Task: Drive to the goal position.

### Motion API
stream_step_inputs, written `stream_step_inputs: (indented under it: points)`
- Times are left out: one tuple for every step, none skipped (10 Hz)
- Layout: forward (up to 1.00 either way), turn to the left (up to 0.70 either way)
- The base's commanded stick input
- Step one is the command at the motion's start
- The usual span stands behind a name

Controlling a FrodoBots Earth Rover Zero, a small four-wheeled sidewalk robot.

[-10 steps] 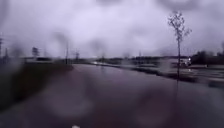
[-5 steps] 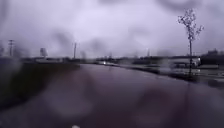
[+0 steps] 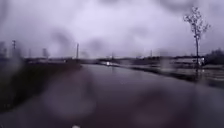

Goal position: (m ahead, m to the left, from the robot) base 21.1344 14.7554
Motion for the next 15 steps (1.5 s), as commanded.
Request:
stream_step_inputs:
  points:
    - [0.7,0.0]
    - [0.7,0.0]
    - [0.7,0.0]
    - [0.7,0.0]
    - [0.7,0.0]
    - [0.7,0.0]
    - [0.7,0.0]
    - [0.7,0.0]
    - [0.7,0.0]
    - [0.7,0.0]
    - [0.7,0.0]
    - [0.7,0.0]
    - [0.7,0.0]
    - [0.7,0.0]
    - [0.7,0.0]
